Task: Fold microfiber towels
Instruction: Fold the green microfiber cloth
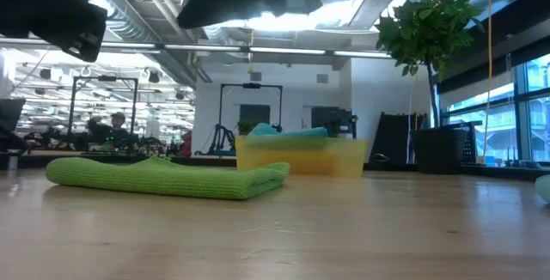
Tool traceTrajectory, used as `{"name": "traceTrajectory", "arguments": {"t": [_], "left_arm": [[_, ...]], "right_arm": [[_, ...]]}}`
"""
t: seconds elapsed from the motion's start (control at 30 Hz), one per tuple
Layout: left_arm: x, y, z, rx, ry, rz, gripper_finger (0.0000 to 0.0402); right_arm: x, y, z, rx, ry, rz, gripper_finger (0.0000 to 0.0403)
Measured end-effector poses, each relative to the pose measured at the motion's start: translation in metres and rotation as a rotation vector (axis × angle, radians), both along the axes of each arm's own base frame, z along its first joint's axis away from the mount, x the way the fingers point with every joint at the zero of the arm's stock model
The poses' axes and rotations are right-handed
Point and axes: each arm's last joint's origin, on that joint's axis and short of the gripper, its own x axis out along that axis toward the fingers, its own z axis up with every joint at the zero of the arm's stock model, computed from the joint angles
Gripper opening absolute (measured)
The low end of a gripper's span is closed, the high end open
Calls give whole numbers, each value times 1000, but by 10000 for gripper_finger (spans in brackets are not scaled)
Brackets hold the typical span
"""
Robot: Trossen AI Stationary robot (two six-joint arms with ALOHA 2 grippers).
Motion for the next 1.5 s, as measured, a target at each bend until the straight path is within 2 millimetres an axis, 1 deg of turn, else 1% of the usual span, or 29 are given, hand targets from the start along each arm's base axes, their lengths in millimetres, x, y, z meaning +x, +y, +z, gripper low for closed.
{"name": "traceTrajectory", "arguments": {"t": [0.1, 0.23, 0.33, 0.43, 0.5, 0.6, 0.7, 0.8, 0.9, 1.0, 1.17, 1.27, 1.37, 1.5], "left_arm": [[3, -8, -1, -6, 24, 13, 84], [16, -23, 0, 29, 53, 57, 84], [32, -37, -3, 68, 92, 65, 84], [53, -51, -9, 122, 131, 83, 84], [67, -60, -14, 174, 151, 88, 84], [88, -72, -19, 230, 181, 74, 84], [109, -82, -27, 282, 229, 21, 84], [130, -92, -37, 329, 303, -6, 87], [145, -99, -45, 403, 395, 1, 94], [156, -103, -47, 434, 470, 30, 105], [171, -111, -41, 477, 491, 91, 131], [181, -113, -38, 481, 521, 108, 146], [191, -111, -40, 473, 600, 152, 153], [197, -102, -47, 483, 730, 221, 154]], "right_arm": [[-19, 13, -8, 27, 23, 31, 7], [-50, 16, -19, 123, 11, 30, 8], [-70, 14, -28, 177, -25, 25, 9], [-86, 9, -46, 239, -3, 26, 9], [-94, 6, -60, 300, 41, 10, 9], [-102, 2, -72, 365, 67, -33, 9], [-107, 4, -76, 383, 80, -41, 9], [-107, 6, -71, 394, 65, -32, 9], [-105, 10, -65, 402, 50, -21, 9], [-104, 17, -59, 412, 34, 0, 9], [-104, 27, -53, 405, 15, 20, 9], [-103, 29, -49, 394, 3, 28, 9], [-103, 30, -48, 391, 1, 32, 9], [-103, 29, -48, 374, 9, 36, 9]]}}
